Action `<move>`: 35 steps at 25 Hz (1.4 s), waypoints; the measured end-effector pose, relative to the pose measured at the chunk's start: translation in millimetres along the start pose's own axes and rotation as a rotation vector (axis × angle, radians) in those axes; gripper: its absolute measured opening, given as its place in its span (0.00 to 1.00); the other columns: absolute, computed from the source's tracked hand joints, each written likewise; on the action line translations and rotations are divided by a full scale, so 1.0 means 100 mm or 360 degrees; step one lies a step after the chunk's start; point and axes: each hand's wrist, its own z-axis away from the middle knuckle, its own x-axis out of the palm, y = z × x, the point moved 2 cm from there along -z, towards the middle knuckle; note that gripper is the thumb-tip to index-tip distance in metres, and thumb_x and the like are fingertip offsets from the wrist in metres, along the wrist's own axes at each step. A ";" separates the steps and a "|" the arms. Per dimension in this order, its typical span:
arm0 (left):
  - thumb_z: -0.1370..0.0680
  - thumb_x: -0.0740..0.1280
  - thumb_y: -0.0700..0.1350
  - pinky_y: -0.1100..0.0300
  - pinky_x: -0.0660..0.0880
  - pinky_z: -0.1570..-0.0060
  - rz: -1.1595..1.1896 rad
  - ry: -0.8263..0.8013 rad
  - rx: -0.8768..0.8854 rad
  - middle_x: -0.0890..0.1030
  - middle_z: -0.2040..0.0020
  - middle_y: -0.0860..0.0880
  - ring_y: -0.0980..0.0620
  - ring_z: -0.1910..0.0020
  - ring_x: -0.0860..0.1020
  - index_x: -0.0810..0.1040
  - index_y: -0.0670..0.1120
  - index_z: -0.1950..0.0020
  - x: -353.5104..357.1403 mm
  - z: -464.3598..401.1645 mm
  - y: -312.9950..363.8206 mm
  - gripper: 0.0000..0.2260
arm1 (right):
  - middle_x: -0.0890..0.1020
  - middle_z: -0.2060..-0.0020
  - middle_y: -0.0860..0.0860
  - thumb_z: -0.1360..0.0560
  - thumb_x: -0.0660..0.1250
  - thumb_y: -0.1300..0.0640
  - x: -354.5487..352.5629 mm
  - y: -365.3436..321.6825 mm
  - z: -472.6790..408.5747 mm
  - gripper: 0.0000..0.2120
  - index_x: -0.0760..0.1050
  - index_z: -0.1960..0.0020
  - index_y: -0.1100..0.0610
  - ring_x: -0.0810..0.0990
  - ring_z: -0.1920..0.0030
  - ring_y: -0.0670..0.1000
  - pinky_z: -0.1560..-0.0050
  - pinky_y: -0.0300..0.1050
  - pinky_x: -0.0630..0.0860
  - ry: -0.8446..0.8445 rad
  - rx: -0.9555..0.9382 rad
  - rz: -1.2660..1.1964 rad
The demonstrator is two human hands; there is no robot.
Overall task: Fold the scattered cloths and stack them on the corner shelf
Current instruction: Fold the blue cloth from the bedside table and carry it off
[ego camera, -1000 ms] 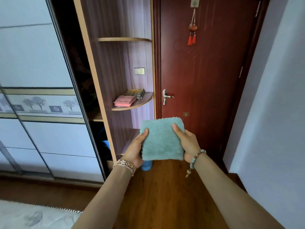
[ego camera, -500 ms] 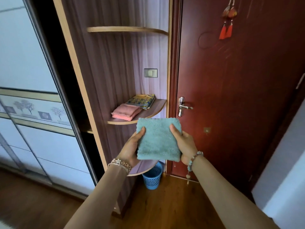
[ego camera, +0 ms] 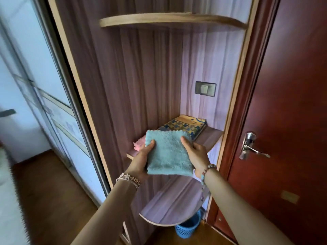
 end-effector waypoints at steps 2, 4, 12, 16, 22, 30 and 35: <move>0.20 0.64 0.49 0.50 0.81 0.54 -0.0068 0.0181 0.0091 0.82 0.45 0.44 0.45 0.49 0.82 0.76 0.46 0.39 -0.06 -0.27 0.12 0.12 | 0.79 0.68 0.53 0.38 0.67 0.28 0.17 -0.03 -0.50 0.39 0.76 0.60 0.68 0.77 0.62 0.49 0.60 0.47 0.73 -0.0112 -0.0064 0.0219; 0.21 0.65 0.49 0.46 0.80 0.49 -0.0162 0.0442 0.0171 0.82 0.45 0.43 0.44 0.49 0.81 0.78 0.48 0.43 -0.14 -0.51 0.23 0.09 | 0.76 0.71 0.56 0.28 0.65 0.35 0.36 -0.14 -0.92 0.32 0.73 0.67 0.66 0.75 0.64 0.51 0.62 0.47 0.69 -0.0265 -0.0183 0.0475; 0.19 0.58 0.50 0.49 0.76 0.46 -0.1136 0.1556 0.0339 0.80 0.44 0.42 0.41 0.47 0.78 0.74 0.46 0.43 -0.14 -1.09 0.57 0.10 | 0.81 0.46 0.64 0.18 0.50 0.44 1.06 -0.56 -2.00 0.24 0.75 0.43 0.62 0.79 0.43 0.64 0.48 0.52 0.73 -0.0752 -0.0913 0.1520; 0.17 0.55 0.48 0.53 0.70 0.48 -0.1548 0.1712 0.0161 0.79 0.42 0.36 0.35 0.43 0.77 0.71 0.40 0.40 -0.20 -1.26 0.31 0.14 | 0.81 0.44 0.62 0.18 0.49 0.44 1.18 -0.22 -2.19 0.24 0.75 0.41 0.61 0.79 0.42 0.62 0.45 0.52 0.73 -0.0880 -0.0914 0.1692; 0.17 0.51 0.50 0.53 0.69 0.55 -0.1696 0.1804 -0.0135 0.80 0.43 0.35 0.35 0.45 0.78 0.68 0.42 0.37 -0.36 -1.40 -0.17 0.15 | 0.82 0.45 0.59 0.18 0.49 0.44 1.18 0.38 -2.22 0.24 0.76 0.41 0.59 0.81 0.44 0.59 0.49 0.49 0.75 -0.0966 -0.0896 0.1889; 0.17 0.52 0.53 0.52 0.71 0.53 -0.1570 0.1941 -0.0130 0.80 0.45 0.34 0.35 0.45 0.78 0.67 0.40 0.39 -0.40 -1.48 -0.32 0.17 | 0.83 0.47 0.58 0.18 0.50 0.42 1.15 0.49 -2.27 0.23 0.72 0.41 0.60 0.82 0.47 0.60 0.55 0.49 0.76 -0.0917 -0.0886 0.1917; 0.18 0.52 0.56 0.55 0.69 0.53 -0.1527 0.1992 -0.0037 0.80 0.43 0.38 0.39 0.44 0.78 0.71 0.41 0.42 -0.34 -1.31 -0.19 0.20 | 0.80 0.45 0.58 0.19 0.51 0.42 1.13 0.29 -2.22 0.23 0.74 0.42 0.59 0.80 0.45 0.60 0.52 0.51 0.76 -0.0776 -0.0916 0.1866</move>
